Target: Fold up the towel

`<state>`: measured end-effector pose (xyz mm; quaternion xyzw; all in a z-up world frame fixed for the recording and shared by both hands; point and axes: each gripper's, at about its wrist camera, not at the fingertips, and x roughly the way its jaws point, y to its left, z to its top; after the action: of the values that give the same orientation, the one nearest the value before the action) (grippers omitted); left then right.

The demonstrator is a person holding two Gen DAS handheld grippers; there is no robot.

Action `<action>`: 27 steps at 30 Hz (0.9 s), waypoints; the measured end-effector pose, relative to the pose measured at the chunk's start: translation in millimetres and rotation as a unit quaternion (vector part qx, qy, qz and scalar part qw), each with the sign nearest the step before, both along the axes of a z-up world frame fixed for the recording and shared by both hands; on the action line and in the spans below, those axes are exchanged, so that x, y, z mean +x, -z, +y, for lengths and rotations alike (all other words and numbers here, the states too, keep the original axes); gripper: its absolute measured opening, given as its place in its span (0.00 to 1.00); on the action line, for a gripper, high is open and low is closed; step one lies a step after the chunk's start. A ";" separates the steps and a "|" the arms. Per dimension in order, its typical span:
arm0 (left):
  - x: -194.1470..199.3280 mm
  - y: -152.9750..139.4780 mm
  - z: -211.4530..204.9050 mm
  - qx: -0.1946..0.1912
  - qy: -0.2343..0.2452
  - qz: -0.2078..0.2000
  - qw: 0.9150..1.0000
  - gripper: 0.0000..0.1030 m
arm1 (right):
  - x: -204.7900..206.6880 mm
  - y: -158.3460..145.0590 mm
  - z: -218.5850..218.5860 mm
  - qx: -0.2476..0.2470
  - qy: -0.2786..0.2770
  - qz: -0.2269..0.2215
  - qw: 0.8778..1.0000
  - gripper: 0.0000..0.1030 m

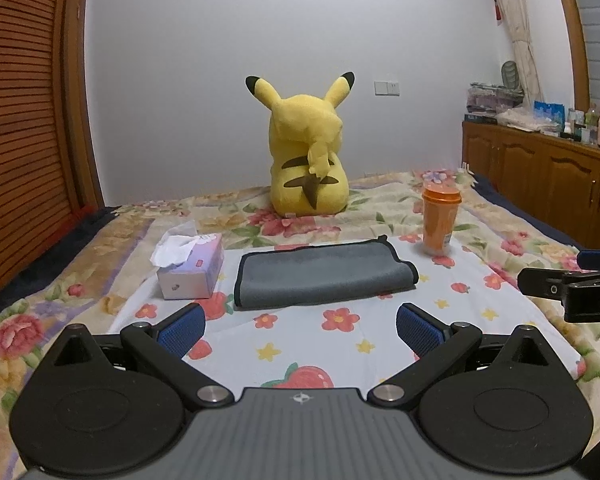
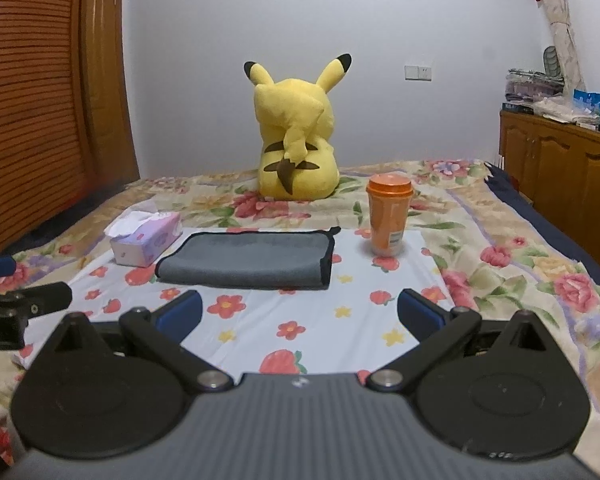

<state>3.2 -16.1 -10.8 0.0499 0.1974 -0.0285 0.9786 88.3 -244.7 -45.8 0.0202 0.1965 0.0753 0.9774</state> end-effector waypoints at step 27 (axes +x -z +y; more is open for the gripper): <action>-7.4 -7.3 0.2 0.006 -0.008 -0.043 0.999 1.00 | -10.2 -6.8 -7.9 0.005 0.027 -0.049 0.998 1.00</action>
<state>-4.2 -15.9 -3.5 0.0551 0.1555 -0.0171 0.9861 78.1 -252.6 -39.1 0.0262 0.1471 0.0503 0.9875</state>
